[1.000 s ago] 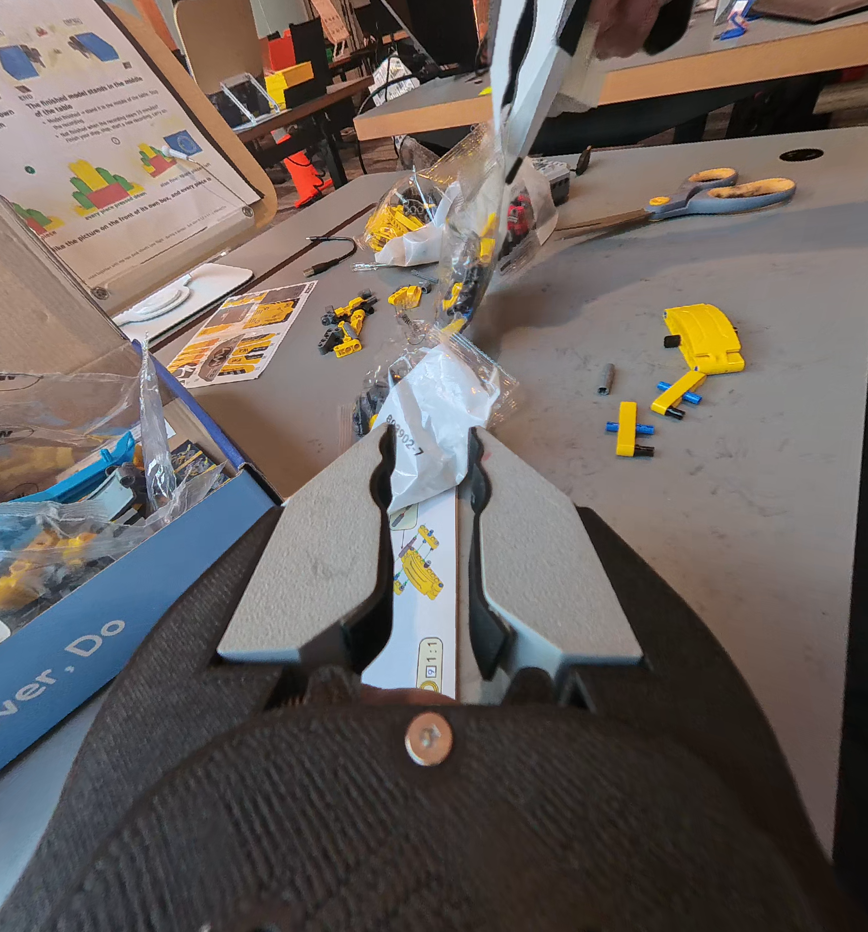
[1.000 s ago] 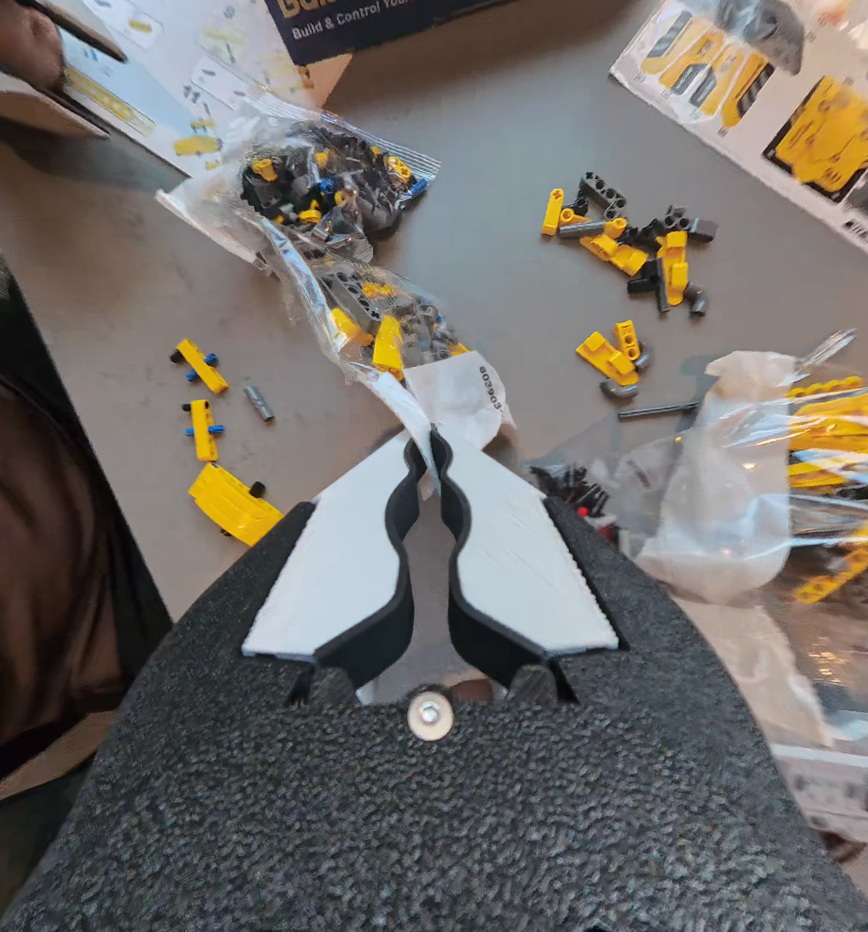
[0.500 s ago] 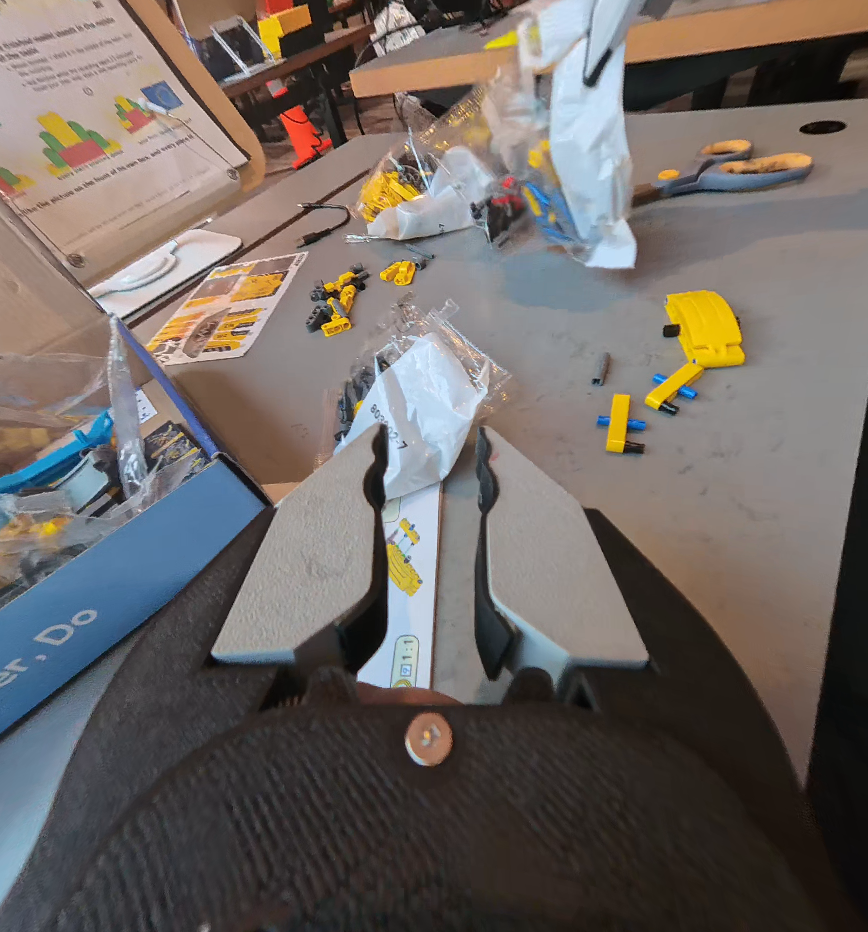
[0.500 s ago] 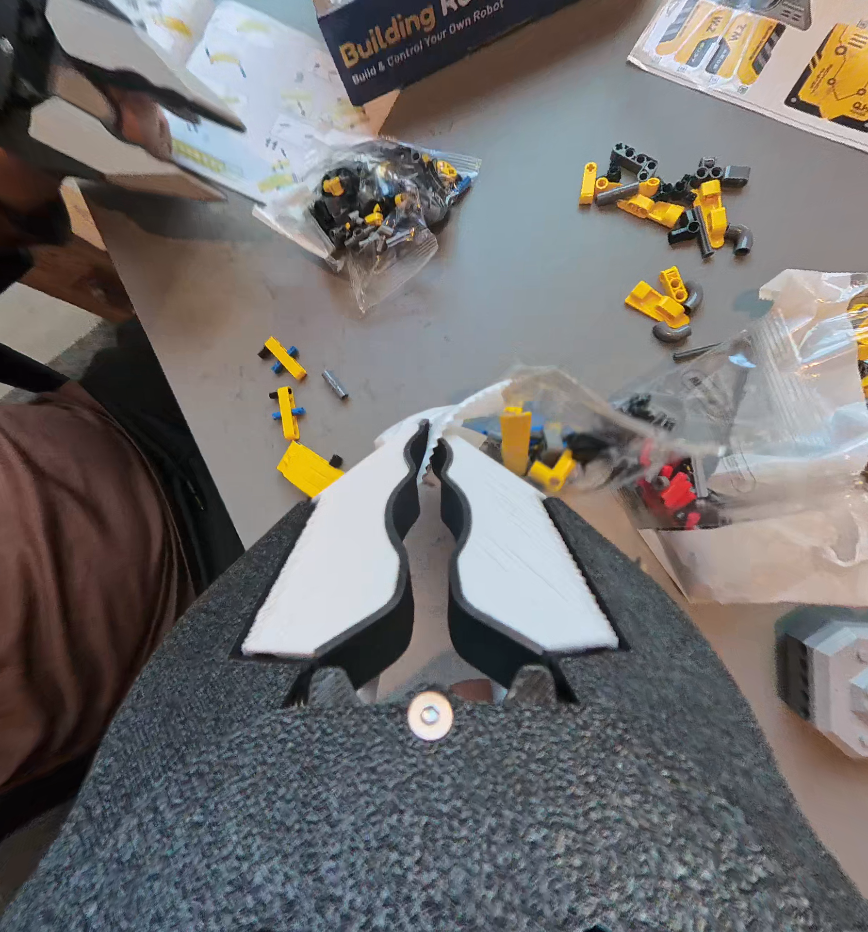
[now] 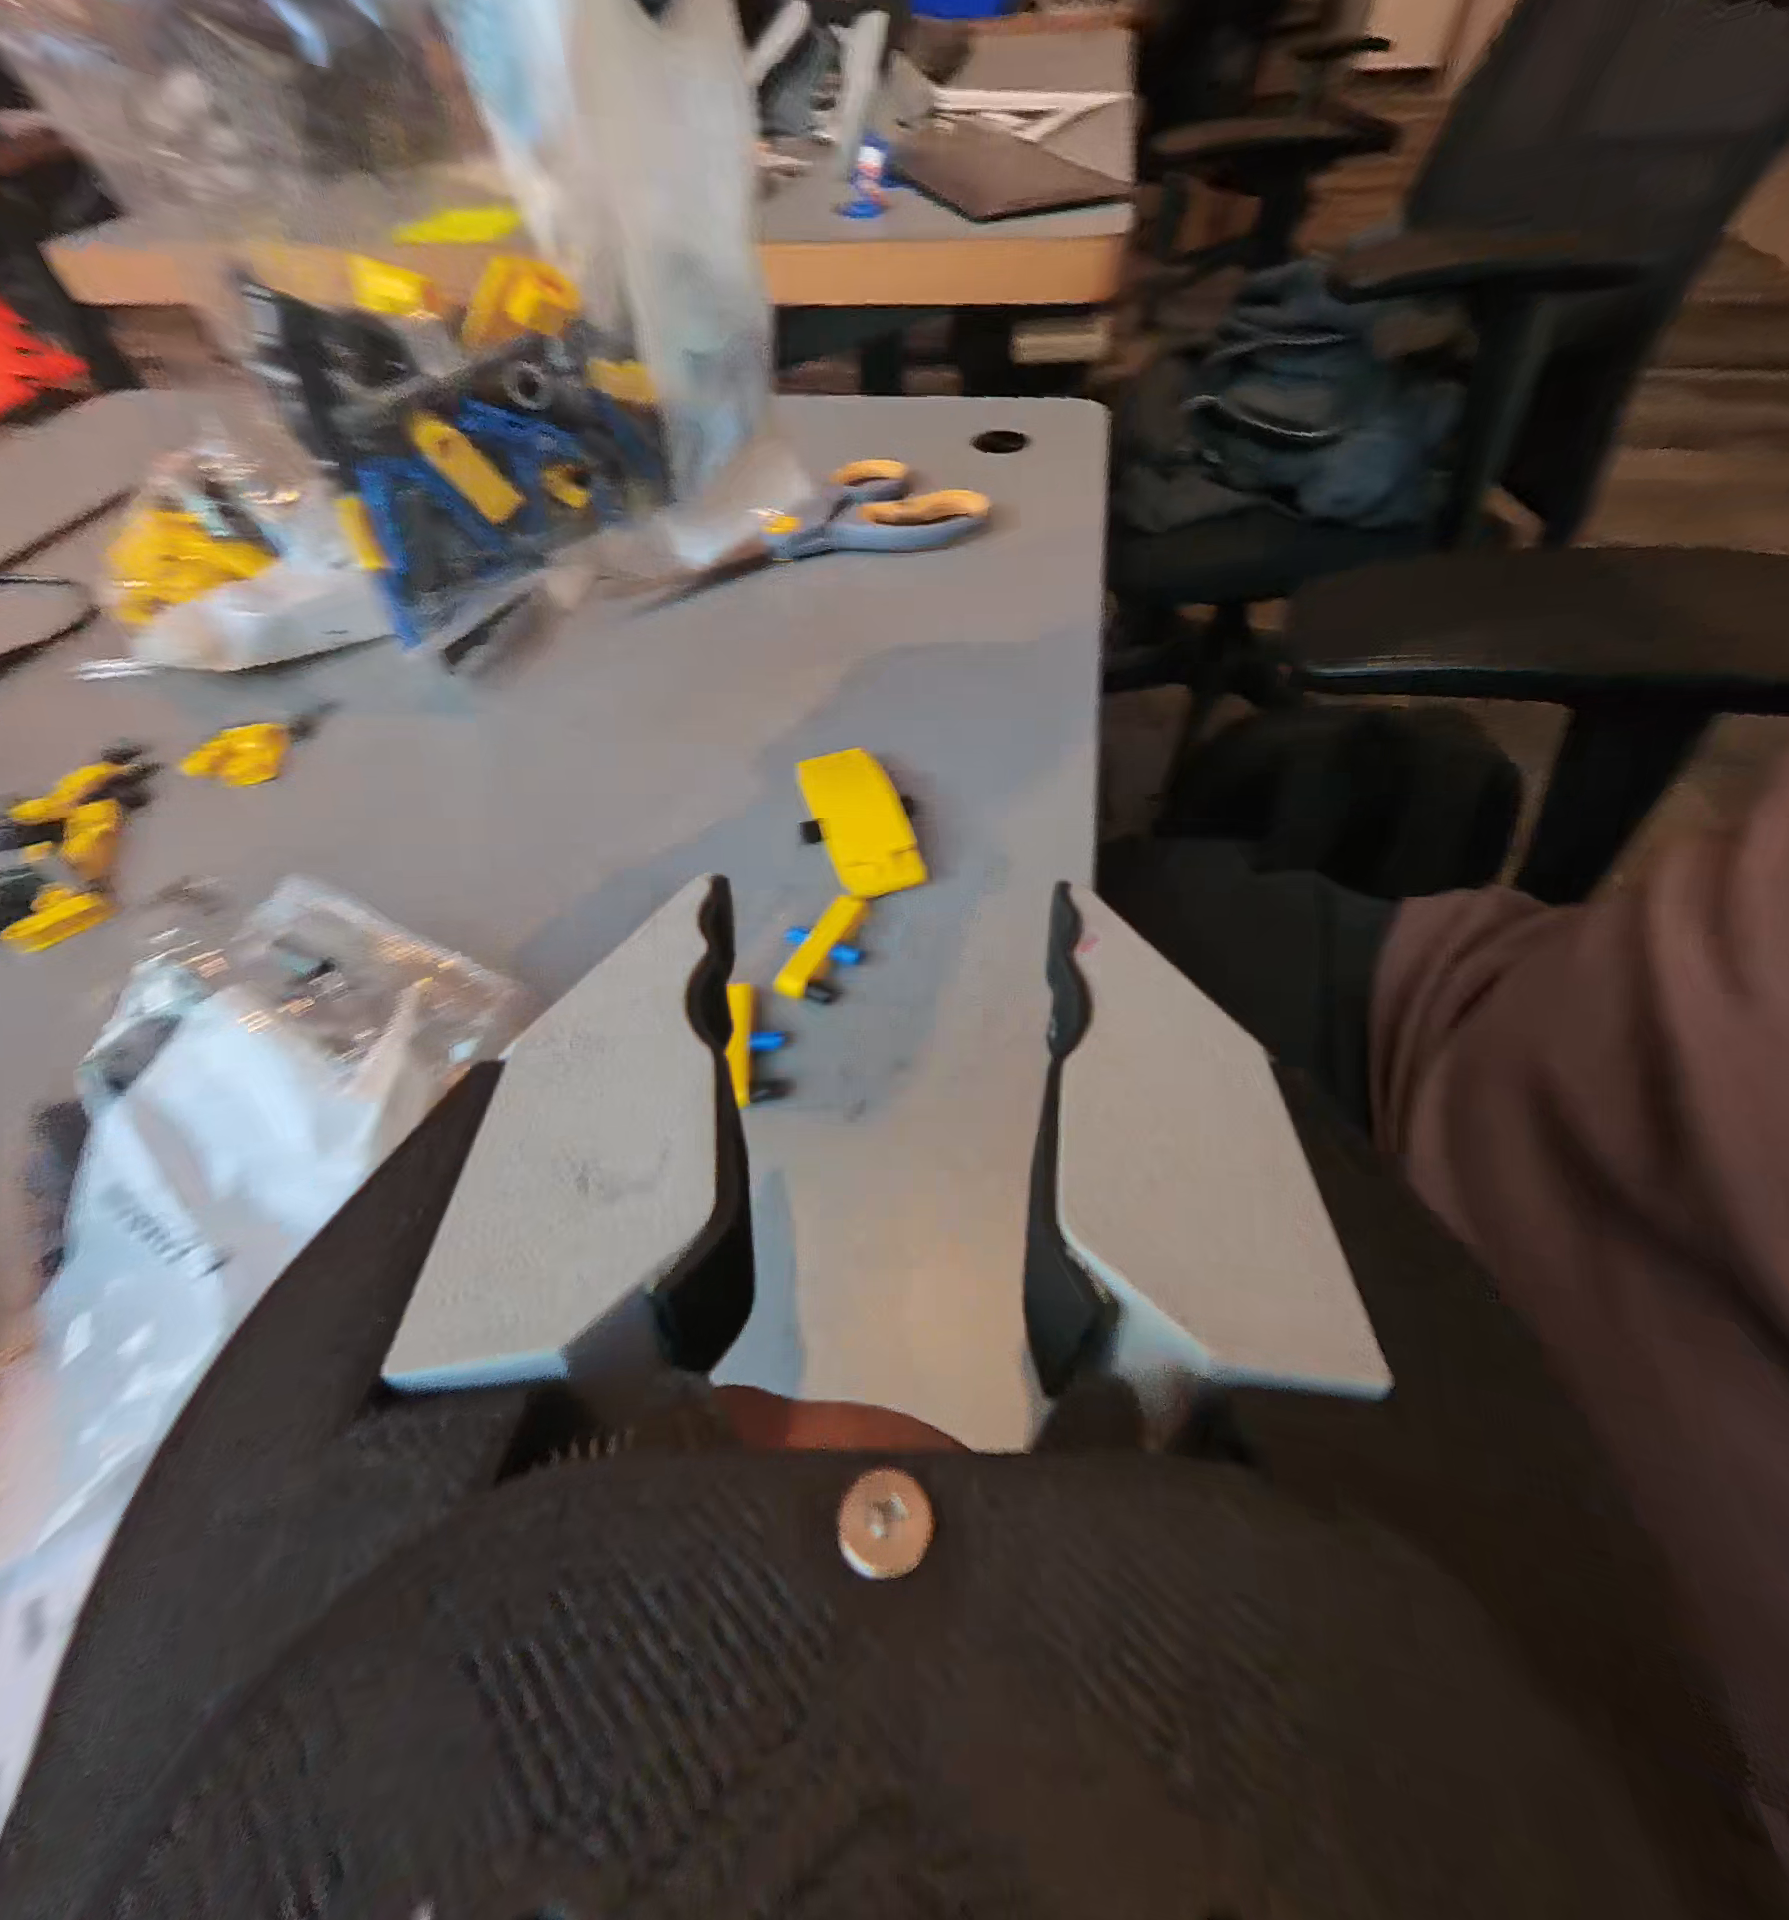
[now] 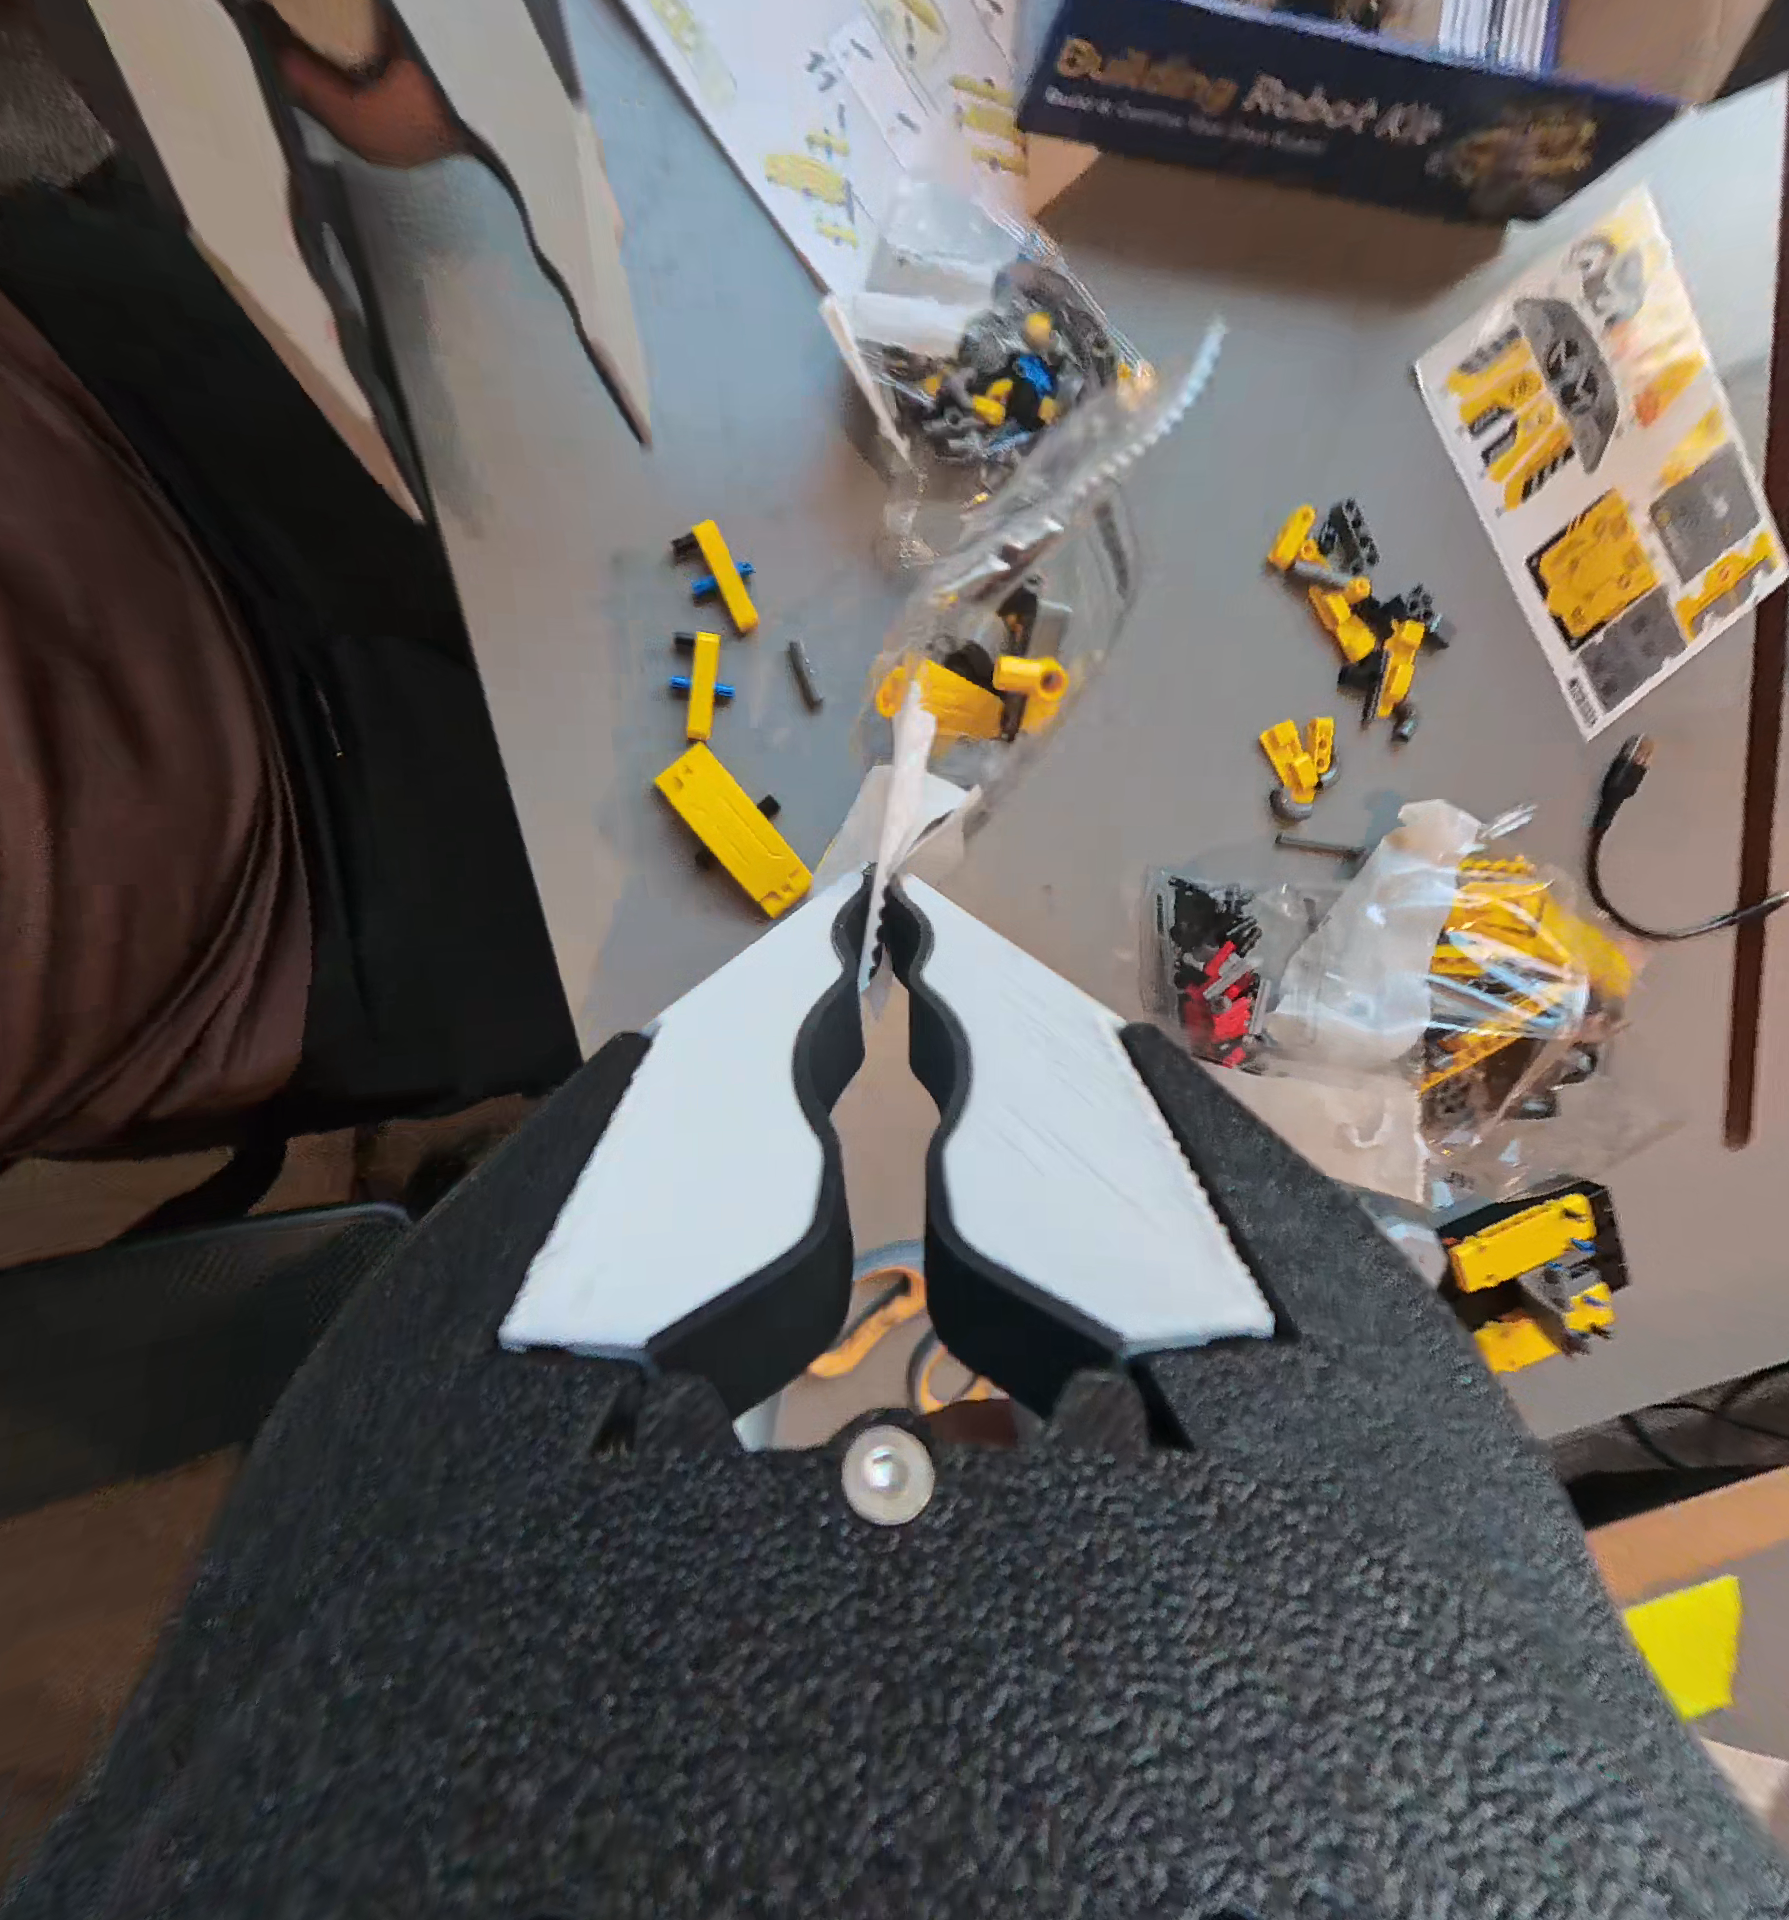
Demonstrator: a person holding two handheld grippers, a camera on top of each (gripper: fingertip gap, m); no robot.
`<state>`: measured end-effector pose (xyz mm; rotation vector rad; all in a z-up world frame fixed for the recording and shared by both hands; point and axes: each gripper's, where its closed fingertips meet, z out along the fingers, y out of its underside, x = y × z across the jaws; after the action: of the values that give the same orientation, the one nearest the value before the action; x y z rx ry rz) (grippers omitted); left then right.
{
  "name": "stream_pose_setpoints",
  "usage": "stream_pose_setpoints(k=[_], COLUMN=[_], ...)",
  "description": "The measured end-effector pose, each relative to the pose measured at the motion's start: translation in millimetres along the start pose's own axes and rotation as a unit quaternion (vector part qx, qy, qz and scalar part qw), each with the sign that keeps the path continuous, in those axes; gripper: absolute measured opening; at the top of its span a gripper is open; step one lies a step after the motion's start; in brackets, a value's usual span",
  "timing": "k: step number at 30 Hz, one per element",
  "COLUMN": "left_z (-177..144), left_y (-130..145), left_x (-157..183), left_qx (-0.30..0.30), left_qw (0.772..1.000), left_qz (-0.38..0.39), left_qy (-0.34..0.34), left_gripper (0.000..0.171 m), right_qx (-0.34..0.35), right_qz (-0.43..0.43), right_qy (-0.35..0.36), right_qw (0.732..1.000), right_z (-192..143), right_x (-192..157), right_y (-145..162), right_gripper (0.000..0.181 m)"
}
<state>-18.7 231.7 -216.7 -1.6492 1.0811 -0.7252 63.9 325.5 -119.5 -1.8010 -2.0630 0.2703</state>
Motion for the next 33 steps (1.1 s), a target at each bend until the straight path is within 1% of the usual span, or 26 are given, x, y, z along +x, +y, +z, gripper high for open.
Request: stream_pose_setpoints(k=[3,5,7,8,9,11,12,13,14,16,17,18,20,23,25,29,31,33], left_z=[19.4,29.1,34.1,33.4,29.7,10.3,-2.8,-11.7,-14.3,-10.1,-7.2,-5.9,-8.8,-16.8,-21.3,-27.6,-27.7,-27.3], left_y=[-8.9,-15.3,-23.3,-28.9,-37.0,-62.5,-76.2,-85.7,-89.9,-88.7,-87.2,-86.9,-91.3,-103.5,-111.9,-124.8,-121.4,-116.9], left_x=[18.8,19.0,12.4,12.1,17.1,39.8,51.9,58.1,59.7,56.8,52.1,47.6,43.2,43.4,45.6,46.4,38.5,33.4], left_qx=[0.015,0.024,0.039,0.053,0.074,0.141,0.177,0.199,0.196,0.158,0.142,0.135,0.144,0.155,0.159,0.167,0.16,0.155], left_qw=[0.999,0.999,0.998,0.996,0.993,0.979,0.971,0.969,0.973,0.985,0.989,0.99,0.99,0.988,0.987,0.984,0.984,0.983], left_qz=[-0.002,-0.019,-0.045,-0.057,-0.068,-0.072,-0.057,-0.035,-0.015,-0.001,-0.004,-0.004,0.004,-0.001,-0.006,-0.058,-0.071,-0.093], left_qy=[0.035,0.04,0.034,0.04,0.061,0.127,0.148,0.143,0.12,0.076,0.051,0.028,0.002,-0.005,-0.003,0.021,0.022,0.04], left_gripper=[0.063,0.069,0.078,0.08,0.083,0.083,0.079,0.073,0.074,0.083,0.081,0.075,0.034,0.019,0.016,0.016,0.016,0.016], right_qx=[0.001,0.016,0.029,0.035,0.04,0.049,0.055,0.058,0.059,0.061,0.066,0.071,0.081,0.106,0.136,0.218,0.248,0.269], right_qz=[-0.047,-0.064,-0.075,-0.079,-0.082,-0.076,-0.065,-0.053,-0.046,-0.039,-0.035,-0.035,-0.036,-0.019,0.004,0.032,0.041,0.052], right_qy=[-0.009,-0.022,-0.029,-0.031,-0.033,-0.038,-0.043,-0.046,-0.046,-0.042,-0.044,-0.043,-0.042,-0.051,-0.046,-0.056,-0.063,-0.062], right_qw=[0.999,0.998,0.996,0.996,0.995,0.995,0.995,0.996,0.996,0.996,0.996,0.996,0.995,0.993,0.99,0.974,0.966,0.96], right_z=[-19.9,-31.9,-42.0,-46.5,-50.8,-56.7,-58.1,-58.3,-57.6,-56.4,-56.7,-57.7,-60.8,-67.0,-71.4,-74.4,-71.5,-65.5], right_x=[-24.7,-41.6,-54.3,-59.8,-64.7,-73.1,-77.1,-80.5,-82.9,-86.7,-89.1,-91.2,-93.9,-94.5,-87.4,-76.7,-70.1,-60.9], right_y=[-25.9,-45.0,-60.2,-66.2,-71.2,-78.1,-81.1,-83.4,-84.7,-87.7,-90.5,-93.7,-99.4,-106.3,-112.1,-121.9,-121.9,-119.8], right_gripper=[0.0,0.0,0.0,0.0,0.0,0.0,0.0,0.0,0.0,0.0,0.0,0.0,0.0,0.0,0.0,0.0,0.0,0.003])
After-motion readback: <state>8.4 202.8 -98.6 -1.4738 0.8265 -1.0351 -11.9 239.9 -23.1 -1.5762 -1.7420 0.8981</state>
